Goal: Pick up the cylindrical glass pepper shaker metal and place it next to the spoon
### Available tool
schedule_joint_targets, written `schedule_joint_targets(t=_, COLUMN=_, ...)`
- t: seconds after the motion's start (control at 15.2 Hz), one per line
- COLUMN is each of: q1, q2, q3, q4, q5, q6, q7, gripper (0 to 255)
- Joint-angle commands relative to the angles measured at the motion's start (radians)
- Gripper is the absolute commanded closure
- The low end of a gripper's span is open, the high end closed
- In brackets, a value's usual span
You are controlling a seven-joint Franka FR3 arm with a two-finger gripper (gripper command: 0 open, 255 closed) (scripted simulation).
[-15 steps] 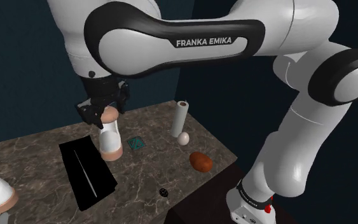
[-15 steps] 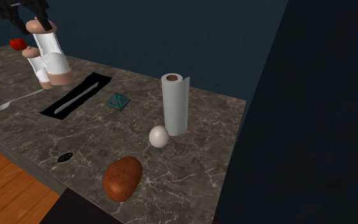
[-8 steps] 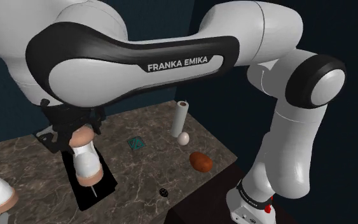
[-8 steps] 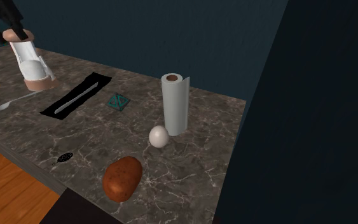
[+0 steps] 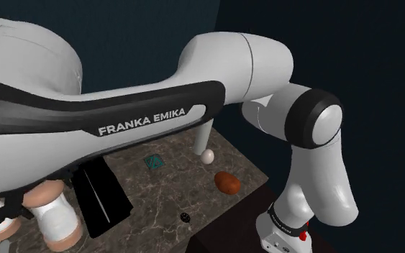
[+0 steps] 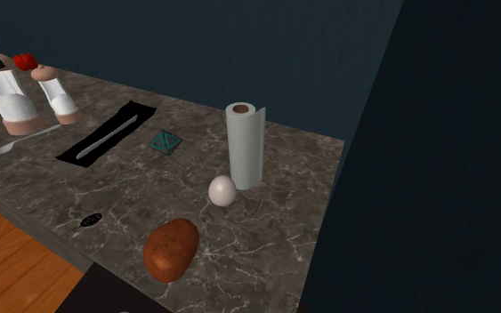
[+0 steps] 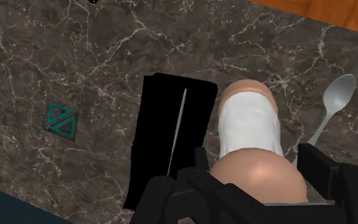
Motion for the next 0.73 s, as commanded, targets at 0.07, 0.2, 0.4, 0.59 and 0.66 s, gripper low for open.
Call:
schedule_joint_targets(t=0.07, q1=0.11, q2=0.138, q3=-0.022, q4=0.216, q5=-0.044, q6=-0.078, q7=0.017, gripper=255)
schedule_joint_targets(t=0.2, q1=0.097, q2=0.127, q3=-0.02, q4=0.168, q5=-0.04, q6=-0.045, q7=0.026, gripper=255)
schedule_joint_targets(t=0.4, q1=0.08, q2=0.119, q3=-0.017, q4=0.109, q5=-0.038, q6=0.001, q7=0.037, gripper=255)
schedule_joint_targets(t=0.59, q1=0.067, q2=0.114, q3=-0.016, q4=0.058, q5=-0.038, q6=0.044, q7=0.048, gripper=255)
schedule_joint_targets(t=0.66, q1=0.063, q2=0.113, q3=-0.016, q4=0.043, q5=-0.038, q6=0.057, q7=0.051, gripper=255)
